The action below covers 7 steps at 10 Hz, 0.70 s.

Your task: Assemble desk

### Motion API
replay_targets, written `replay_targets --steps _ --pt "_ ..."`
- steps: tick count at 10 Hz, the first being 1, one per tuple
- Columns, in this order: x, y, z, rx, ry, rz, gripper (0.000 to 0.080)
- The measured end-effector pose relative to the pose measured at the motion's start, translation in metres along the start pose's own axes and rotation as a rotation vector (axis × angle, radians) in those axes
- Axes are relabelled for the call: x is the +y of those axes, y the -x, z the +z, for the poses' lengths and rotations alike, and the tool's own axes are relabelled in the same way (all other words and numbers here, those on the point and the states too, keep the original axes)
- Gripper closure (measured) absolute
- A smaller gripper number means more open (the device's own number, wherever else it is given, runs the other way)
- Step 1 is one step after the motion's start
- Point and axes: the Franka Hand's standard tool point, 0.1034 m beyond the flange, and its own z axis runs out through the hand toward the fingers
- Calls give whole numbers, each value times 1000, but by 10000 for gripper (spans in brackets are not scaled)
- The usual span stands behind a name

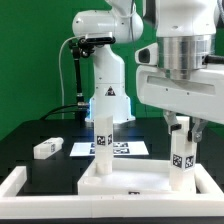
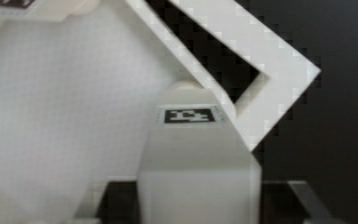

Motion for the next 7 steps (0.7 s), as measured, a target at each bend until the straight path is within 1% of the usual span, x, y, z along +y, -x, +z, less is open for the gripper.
replay_targets --steps 2,3,4,5,6,7 --pt "-1 2 0 12 -1 163 509" --pt "-3 3 0 23 -7 257 509" --pt "-2 4 1 34 -28 352 509" --pt "-2 6 0 45 -70 454 509" --pt "1 8 1 45 -141 501 509" --pt "9 9 2 52 -234 542 509"
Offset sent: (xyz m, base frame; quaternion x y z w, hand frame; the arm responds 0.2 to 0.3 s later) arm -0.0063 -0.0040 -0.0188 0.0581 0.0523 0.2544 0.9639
